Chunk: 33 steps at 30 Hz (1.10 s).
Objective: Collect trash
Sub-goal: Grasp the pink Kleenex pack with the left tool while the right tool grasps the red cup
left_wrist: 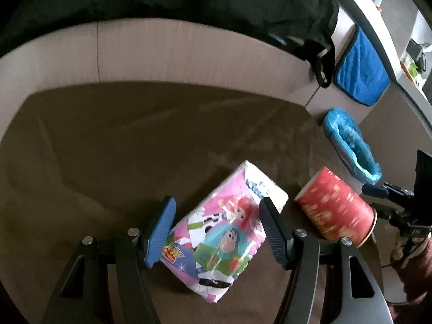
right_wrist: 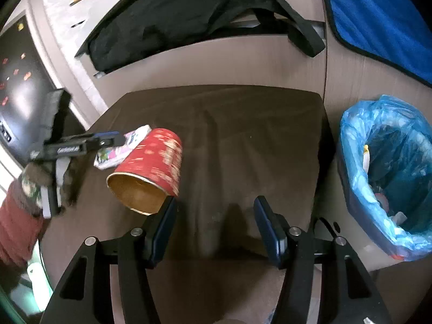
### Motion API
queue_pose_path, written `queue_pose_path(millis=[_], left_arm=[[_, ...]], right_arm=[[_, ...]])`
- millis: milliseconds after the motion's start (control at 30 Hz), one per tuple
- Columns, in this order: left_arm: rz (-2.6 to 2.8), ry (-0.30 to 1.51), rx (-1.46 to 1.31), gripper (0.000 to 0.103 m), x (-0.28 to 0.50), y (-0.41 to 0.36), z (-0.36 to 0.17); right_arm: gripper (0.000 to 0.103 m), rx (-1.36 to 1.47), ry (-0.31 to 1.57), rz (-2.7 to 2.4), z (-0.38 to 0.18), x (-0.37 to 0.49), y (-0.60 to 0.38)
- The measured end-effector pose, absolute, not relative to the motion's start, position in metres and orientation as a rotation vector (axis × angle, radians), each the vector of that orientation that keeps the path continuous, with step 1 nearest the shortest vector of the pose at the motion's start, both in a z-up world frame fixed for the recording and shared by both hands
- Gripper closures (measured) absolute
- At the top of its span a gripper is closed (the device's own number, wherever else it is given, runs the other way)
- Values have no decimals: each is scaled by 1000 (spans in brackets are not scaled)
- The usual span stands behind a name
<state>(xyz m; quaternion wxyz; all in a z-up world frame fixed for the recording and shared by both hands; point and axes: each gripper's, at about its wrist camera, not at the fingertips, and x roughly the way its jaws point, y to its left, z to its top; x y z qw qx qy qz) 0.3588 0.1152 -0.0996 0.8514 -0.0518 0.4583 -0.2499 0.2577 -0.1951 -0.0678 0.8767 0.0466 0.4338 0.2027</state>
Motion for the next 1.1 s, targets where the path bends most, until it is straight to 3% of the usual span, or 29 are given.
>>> queue_pose_path(millis=[267, 333, 433, 500, 800, 1100], left_arm=[[-476, 936, 64, 34, 312, 85, -104], [-431, 937, 8, 34, 309, 85, -103], [-384, 934, -96, 49, 305, 98, -100], [-344, 913, -152, 50, 298, 108, -97], [-90, 771, -347, 51, 227, 155, -83], [-49, 690, -339, 51, 203, 164, -71]], right_arm=[[47, 22, 867, 457, -64, 238, -180], [47, 26, 854, 473, -60, 235, -176], [47, 24, 839, 492, -54, 230, -167], [45, 18, 826, 500, -50, 226, -162], [39, -6, 766, 512, -29, 231, -115], [39, -65, 795, 431, -43, 264, -69]])
